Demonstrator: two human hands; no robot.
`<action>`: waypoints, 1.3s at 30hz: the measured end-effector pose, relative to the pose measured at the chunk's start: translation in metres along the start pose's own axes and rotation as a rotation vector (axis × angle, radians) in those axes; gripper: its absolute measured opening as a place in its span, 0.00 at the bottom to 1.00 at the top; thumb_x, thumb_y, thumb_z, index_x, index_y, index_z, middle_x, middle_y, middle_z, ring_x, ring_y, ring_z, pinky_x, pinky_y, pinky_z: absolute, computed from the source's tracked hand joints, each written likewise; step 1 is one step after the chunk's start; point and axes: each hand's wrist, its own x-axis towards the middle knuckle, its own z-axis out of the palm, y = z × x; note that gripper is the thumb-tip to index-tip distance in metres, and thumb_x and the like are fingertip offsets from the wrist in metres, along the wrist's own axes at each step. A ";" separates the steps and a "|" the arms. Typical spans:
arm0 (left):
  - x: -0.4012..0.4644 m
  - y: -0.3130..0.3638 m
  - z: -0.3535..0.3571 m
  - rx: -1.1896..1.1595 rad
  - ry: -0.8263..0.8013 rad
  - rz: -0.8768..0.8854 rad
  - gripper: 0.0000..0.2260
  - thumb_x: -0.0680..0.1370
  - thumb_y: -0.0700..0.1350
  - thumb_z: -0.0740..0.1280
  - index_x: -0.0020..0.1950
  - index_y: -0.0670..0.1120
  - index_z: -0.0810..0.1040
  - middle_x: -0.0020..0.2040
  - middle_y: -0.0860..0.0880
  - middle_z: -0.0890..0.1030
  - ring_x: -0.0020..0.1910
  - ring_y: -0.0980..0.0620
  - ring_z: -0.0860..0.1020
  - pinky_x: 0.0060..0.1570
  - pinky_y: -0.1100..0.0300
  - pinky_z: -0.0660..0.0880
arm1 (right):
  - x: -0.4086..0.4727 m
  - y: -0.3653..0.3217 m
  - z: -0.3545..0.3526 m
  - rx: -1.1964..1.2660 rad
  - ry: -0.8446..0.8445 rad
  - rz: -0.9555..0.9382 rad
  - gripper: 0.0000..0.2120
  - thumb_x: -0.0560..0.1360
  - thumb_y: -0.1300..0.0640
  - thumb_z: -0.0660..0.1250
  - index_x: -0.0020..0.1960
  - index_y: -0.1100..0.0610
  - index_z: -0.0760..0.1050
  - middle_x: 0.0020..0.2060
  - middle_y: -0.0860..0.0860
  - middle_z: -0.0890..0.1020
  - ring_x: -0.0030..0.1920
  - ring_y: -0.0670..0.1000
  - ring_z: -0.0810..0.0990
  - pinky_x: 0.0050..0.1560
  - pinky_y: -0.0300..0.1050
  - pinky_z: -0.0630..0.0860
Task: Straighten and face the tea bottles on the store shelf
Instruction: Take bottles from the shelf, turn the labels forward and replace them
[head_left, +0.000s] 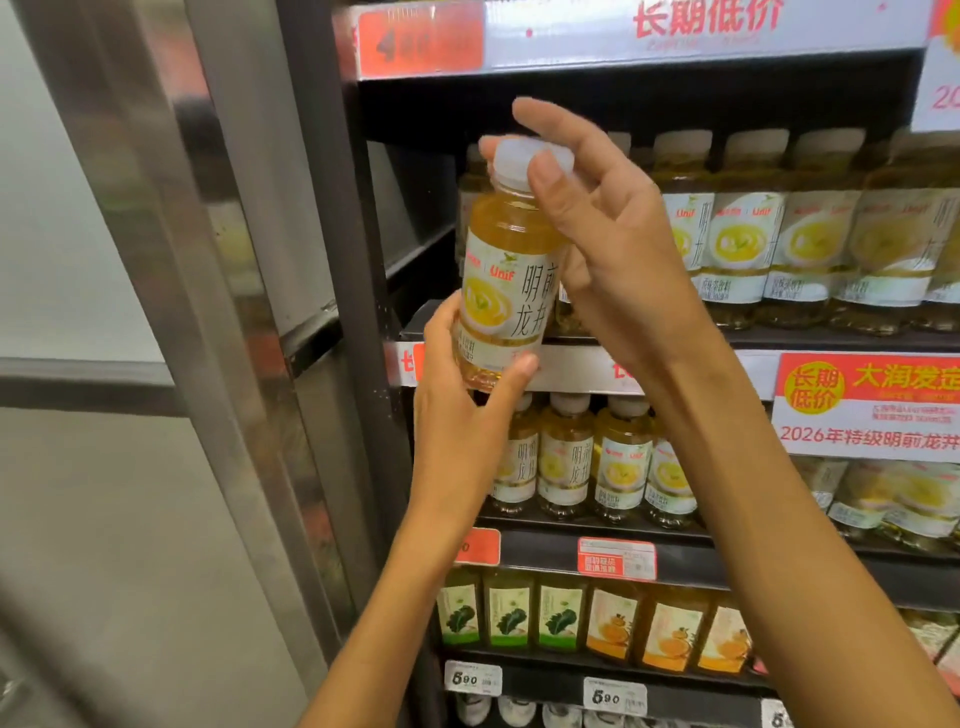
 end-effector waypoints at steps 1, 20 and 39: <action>0.006 0.000 0.001 -0.001 0.040 0.006 0.24 0.76 0.43 0.70 0.68 0.53 0.65 0.61 0.59 0.74 0.60 0.67 0.73 0.54 0.74 0.72 | 0.007 0.001 0.001 -0.020 -0.001 -0.007 0.15 0.81 0.63 0.58 0.67 0.59 0.66 0.61 0.57 0.77 0.60 0.52 0.78 0.59 0.47 0.76; 0.051 -0.015 0.012 0.337 0.137 -0.059 0.29 0.78 0.47 0.66 0.76 0.49 0.58 0.69 0.51 0.72 0.65 0.57 0.71 0.58 0.69 0.65 | 0.071 0.038 -0.002 -0.721 0.148 -0.144 0.11 0.79 0.61 0.64 0.59 0.60 0.78 0.53 0.50 0.79 0.58 0.49 0.77 0.60 0.48 0.75; 0.069 -0.021 0.010 0.546 0.134 -0.166 0.26 0.80 0.48 0.62 0.76 0.47 0.58 0.68 0.46 0.72 0.66 0.49 0.69 0.63 0.54 0.67 | 0.088 0.054 -0.002 -1.175 0.181 -0.207 0.11 0.79 0.52 0.64 0.56 0.56 0.78 0.48 0.52 0.82 0.51 0.52 0.79 0.51 0.50 0.74</action>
